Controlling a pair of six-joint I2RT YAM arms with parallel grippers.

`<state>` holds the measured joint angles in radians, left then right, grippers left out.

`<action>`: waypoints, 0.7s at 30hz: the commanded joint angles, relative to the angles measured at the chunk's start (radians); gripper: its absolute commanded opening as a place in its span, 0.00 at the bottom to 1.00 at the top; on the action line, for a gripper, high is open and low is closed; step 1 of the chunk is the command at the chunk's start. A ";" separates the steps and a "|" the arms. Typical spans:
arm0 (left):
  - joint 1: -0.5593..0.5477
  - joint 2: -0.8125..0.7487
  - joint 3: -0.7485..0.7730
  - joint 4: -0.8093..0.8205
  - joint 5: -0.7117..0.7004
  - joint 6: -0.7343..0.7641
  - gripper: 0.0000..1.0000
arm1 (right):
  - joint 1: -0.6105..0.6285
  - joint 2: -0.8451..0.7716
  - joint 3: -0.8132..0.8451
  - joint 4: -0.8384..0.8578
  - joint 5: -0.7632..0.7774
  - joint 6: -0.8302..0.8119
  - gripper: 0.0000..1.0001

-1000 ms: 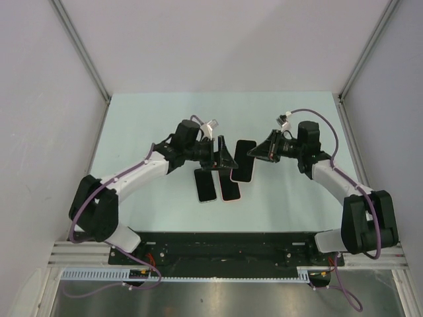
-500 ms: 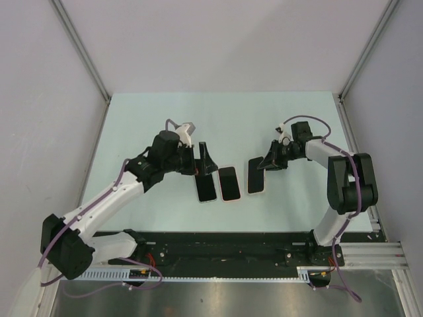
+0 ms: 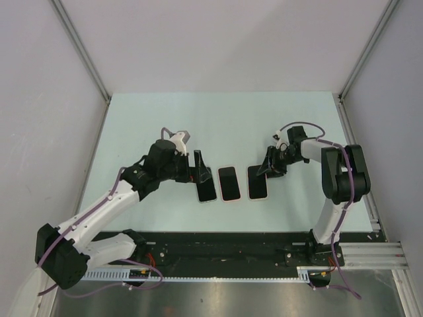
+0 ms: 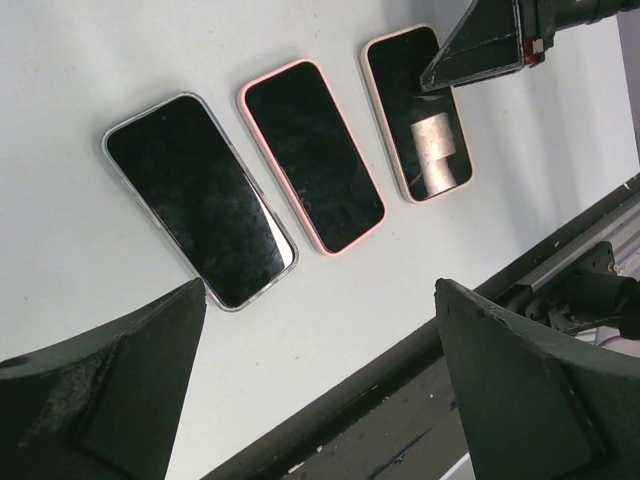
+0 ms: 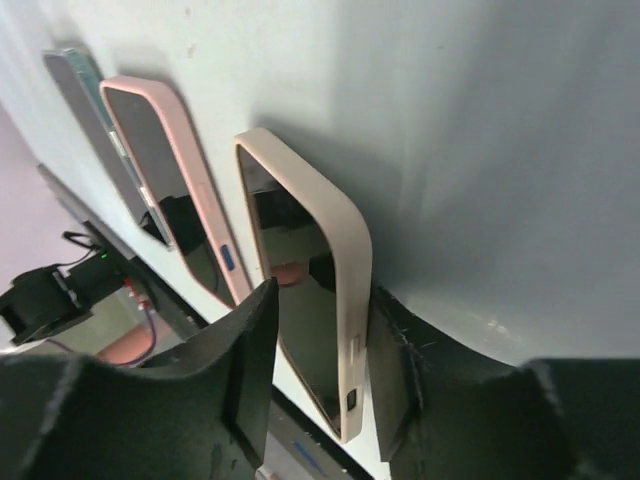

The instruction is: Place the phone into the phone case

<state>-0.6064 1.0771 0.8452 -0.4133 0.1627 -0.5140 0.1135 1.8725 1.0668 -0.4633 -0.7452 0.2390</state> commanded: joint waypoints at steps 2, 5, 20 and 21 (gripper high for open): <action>0.005 -0.060 0.006 0.007 -0.043 0.008 1.00 | -0.018 -0.061 0.035 -0.050 0.138 -0.009 0.53; 0.004 -0.075 0.018 0.016 -0.058 0.008 1.00 | -0.031 -0.143 0.036 -0.092 0.194 -0.012 0.65; 0.004 -0.261 0.091 0.083 -0.098 0.038 1.00 | 0.017 -0.777 0.064 -0.248 0.448 0.148 1.00; 0.004 -0.276 0.091 0.100 -0.101 0.040 1.00 | 0.021 -0.805 0.061 -0.253 0.448 0.155 1.00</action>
<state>-0.6064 0.8753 0.8852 -0.3893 0.0811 -0.5034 0.1112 1.1778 1.0958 -0.6720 -0.3828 0.3187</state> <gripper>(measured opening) 0.996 0.993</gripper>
